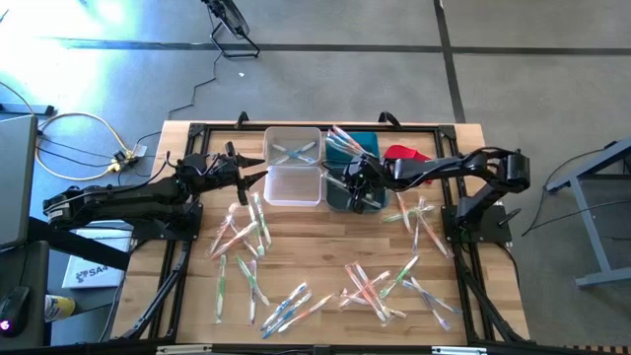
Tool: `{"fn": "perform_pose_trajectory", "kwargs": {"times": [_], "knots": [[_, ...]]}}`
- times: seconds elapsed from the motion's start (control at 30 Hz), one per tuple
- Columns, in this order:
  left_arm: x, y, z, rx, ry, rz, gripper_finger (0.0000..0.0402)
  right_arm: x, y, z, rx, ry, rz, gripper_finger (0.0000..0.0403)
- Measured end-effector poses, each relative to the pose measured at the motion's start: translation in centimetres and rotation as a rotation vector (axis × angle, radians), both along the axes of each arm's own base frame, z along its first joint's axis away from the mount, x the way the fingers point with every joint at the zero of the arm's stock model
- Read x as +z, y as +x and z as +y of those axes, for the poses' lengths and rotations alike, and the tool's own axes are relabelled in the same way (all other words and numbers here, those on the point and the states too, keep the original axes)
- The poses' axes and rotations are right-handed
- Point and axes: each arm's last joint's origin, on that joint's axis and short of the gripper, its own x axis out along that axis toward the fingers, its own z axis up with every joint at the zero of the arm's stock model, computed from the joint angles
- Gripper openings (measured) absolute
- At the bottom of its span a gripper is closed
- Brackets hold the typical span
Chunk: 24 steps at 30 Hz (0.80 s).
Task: Pick & Place Toothbrushes
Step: Put the green toothbrush into the green bin
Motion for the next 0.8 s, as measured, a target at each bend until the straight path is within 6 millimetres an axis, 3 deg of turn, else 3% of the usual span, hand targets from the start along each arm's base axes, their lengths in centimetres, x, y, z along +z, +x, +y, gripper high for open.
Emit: {"fn": "perform_pose_trajectory", "kwargs": {"times": [0.3,0.8], "knots": [[0.0,0.0,0.0,0.001,0.0,0.001,0.0157,1.9,-1.5,0.5,-0.071,0.059,-0.003,0.0015],[0.0,0.0,0.0,0.005,0.001,0.001,0.0157,1.4,-2.0,0.7,-0.097,0.089,0.064,0.0016]]}}
